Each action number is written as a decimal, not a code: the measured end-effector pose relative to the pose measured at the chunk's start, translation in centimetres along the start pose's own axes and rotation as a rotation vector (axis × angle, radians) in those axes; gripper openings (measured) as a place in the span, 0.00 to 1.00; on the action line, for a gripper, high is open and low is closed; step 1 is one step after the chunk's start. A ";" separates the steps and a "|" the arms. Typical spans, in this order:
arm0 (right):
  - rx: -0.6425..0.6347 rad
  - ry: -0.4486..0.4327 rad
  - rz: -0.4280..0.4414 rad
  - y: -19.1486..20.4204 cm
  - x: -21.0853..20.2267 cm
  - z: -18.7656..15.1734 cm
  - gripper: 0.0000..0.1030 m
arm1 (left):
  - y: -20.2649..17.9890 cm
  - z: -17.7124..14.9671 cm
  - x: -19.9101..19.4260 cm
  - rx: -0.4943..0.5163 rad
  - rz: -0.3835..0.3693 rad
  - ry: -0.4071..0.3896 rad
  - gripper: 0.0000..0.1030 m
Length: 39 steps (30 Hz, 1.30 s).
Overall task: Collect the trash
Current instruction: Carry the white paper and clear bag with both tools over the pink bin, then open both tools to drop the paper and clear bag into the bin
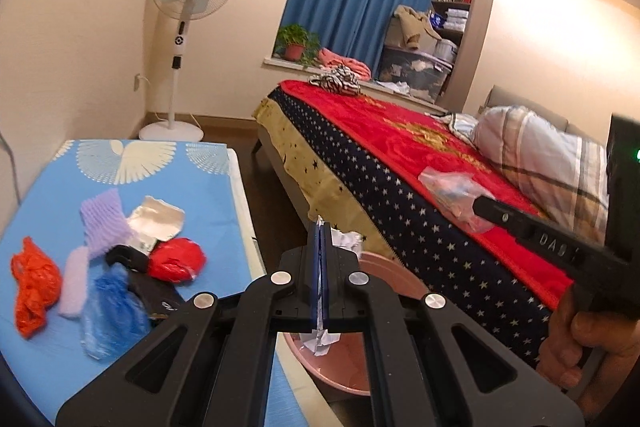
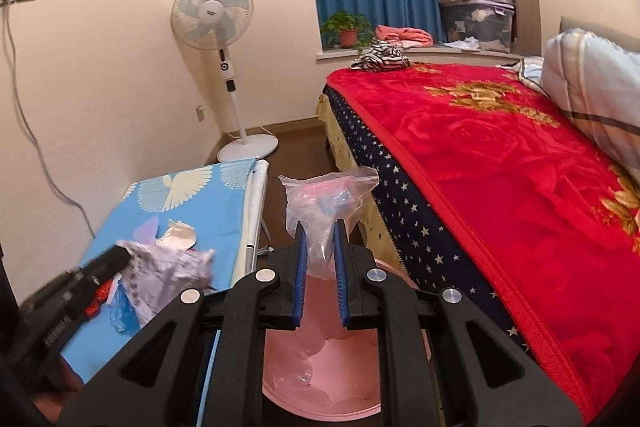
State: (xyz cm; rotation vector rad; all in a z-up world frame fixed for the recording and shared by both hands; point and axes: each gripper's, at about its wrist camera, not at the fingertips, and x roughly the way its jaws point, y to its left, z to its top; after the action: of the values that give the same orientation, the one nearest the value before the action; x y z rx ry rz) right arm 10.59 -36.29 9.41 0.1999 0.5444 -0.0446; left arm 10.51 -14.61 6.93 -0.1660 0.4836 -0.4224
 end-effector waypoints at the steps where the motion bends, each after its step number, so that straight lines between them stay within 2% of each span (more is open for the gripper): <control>1: 0.004 0.004 -0.001 -0.1 0.2 -0.1 0.13 | -0.1 -0.1 0.3 0.002 -0.003 0.002 0.00; 14: 0.000 0.075 -0.054 -0.6 2.9 -1.1 0.13 | -0.4 -1.4 3.6 0.008 -0.026 0.063 0.00; 36: 0.002 0.098 -0.093 -0.9 3.6 -1.3 0.13 | -1.5 -2.3 5.8 0.037 -0.039 0.116 0.00; 39: 0.009 0.096 -0.097 -1.0 3.6 -1.3 0.16 | -1.3 -2.3 6.1 0.028 -0.057 0.125 0.01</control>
State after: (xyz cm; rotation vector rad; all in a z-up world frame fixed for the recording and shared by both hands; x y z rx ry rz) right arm 12.93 -36.95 6.26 0.1853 0.6499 -0.1325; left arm 13.81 -18.50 2.73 -0.1268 0.5965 -0.4968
